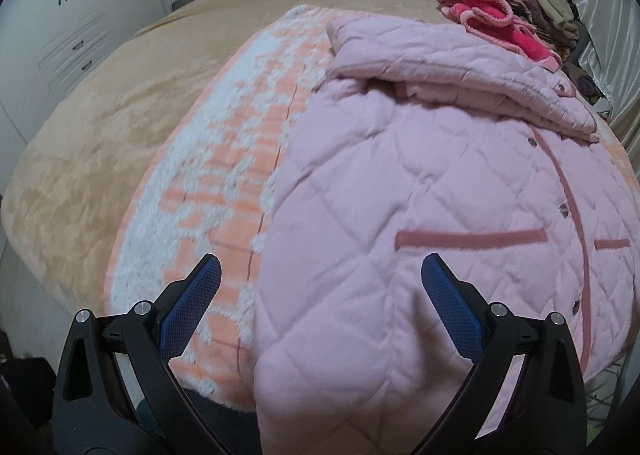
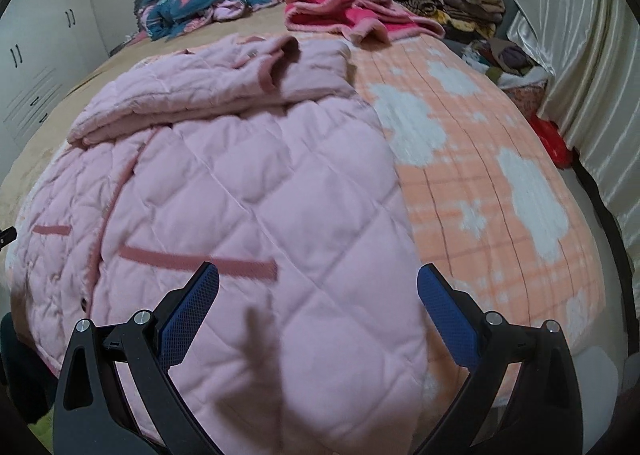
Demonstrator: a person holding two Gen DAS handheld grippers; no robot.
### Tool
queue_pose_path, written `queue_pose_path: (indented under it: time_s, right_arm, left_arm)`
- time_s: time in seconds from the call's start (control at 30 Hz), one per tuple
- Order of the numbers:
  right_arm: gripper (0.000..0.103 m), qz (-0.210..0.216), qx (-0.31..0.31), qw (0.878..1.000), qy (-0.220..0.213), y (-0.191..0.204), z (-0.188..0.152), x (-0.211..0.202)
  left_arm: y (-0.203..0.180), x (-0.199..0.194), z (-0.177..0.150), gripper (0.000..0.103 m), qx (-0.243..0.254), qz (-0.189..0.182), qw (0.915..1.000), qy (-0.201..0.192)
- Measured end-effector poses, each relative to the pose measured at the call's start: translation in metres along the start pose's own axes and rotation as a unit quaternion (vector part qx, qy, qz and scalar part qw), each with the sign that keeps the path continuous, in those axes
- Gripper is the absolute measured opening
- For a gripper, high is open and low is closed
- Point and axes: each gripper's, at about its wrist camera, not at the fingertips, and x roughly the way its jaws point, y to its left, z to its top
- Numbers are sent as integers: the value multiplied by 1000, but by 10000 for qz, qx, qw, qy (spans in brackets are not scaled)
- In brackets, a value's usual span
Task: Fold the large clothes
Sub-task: 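Move both tools to the jacket hem and grasp its ribbed edge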
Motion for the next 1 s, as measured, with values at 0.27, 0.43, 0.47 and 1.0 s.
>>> queue_pose_path:
  time_s: [0.27, 0.43, 0.47, 1.0]
  right_arm:
    - [99, -23, 11, 9999, 164, -9, -14, 0]
    - [99, -38, -32, 9996, 279, -11, -22, 1]
    - [99, -41, -59, 9994, 325, -12, -24, 1]
    - [99, 343, -130, 9924, 1170, -28, -81, 6]
  left_arm:
    - [12, 7, -24, 94, 5, -249, 9993, 290]
    - [15, 12, -35, 94, 62, -213, 9988, 436]
    - [15, 13, -37, 94, 63, -215, 9987, 462]
    - [22, 18, -74, 94, -141, -577, 9947, 834]
